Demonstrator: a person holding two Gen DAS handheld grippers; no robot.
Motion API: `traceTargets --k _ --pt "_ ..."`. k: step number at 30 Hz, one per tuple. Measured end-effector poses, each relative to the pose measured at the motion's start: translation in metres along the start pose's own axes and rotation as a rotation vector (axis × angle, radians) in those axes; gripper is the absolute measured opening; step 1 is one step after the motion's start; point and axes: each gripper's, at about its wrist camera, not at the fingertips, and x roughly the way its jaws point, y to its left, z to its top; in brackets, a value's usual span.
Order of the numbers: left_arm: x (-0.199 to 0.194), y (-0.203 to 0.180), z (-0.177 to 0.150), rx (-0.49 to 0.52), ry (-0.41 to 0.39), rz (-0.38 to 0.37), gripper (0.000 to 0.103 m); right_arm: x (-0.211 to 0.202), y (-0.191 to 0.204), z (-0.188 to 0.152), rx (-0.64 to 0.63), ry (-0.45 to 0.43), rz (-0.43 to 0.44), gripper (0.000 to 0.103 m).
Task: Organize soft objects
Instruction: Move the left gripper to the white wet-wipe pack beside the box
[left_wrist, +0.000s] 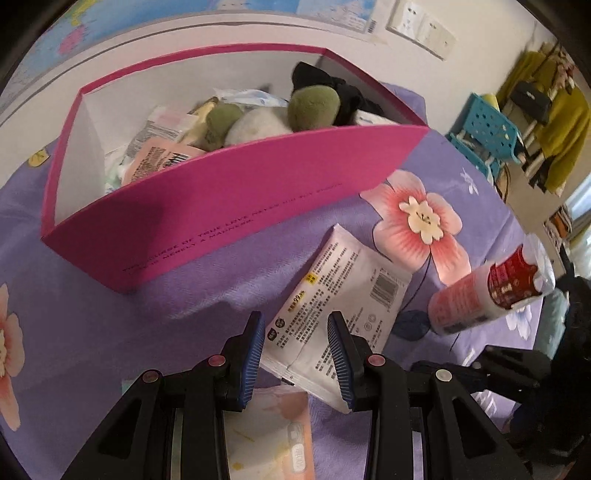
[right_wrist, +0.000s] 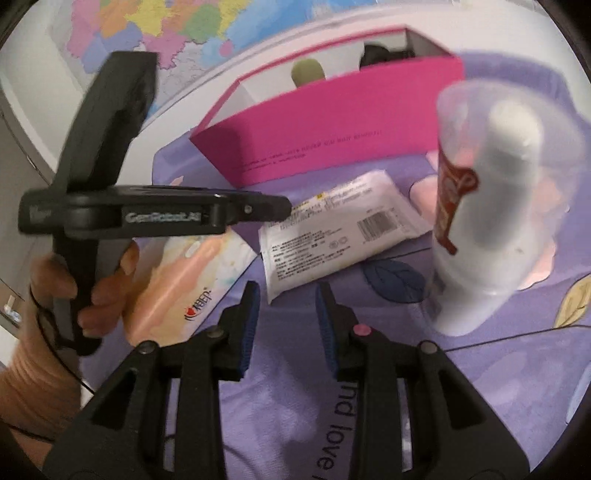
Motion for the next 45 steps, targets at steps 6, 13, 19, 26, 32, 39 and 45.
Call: traceTargets --k 6,13,19,26,32,39,45 --pt "0.010 -0.009 0.003 0.078 0.068 0.034 0.036 0.009 0.009 -0.003 -0.016 0.015 -0.029 0.034" --pt "0.010 -0.009 -0.007 0.120 0.120 0.048 0.035 0.027 0.022 0.002 -0.031 0.032 -0.066 0.034" --pt "0.002 0.012 -0.012 0.057 0.107 0.054 0.034 0.045 0.028 0.008 -0.018 0.052 -0.097 0.034" --pt "0.012 0.018 0.005 0.058 0.110 -0.005 0.034 0.058 0.032 0.019 0.014 0.052 -0.128 0.038" --pt "0.016 0.021 0.011 0.047 0.135 -0.045 0.034 0.062 0.028 0.028 0.056 0.037 -0.145 0.043" --pt "0.013 0.036 -0.003 -0.027 0.139 -0.158 0.024 0.067 0.025 0.036 0.083 0.024 -0.107 0.045" --pt "-0.003 0.052 0.002 -0.062 0.052 -0.099 0.025 0.068 0.016 0.045 0.138 0.005 -0.108 0.045"
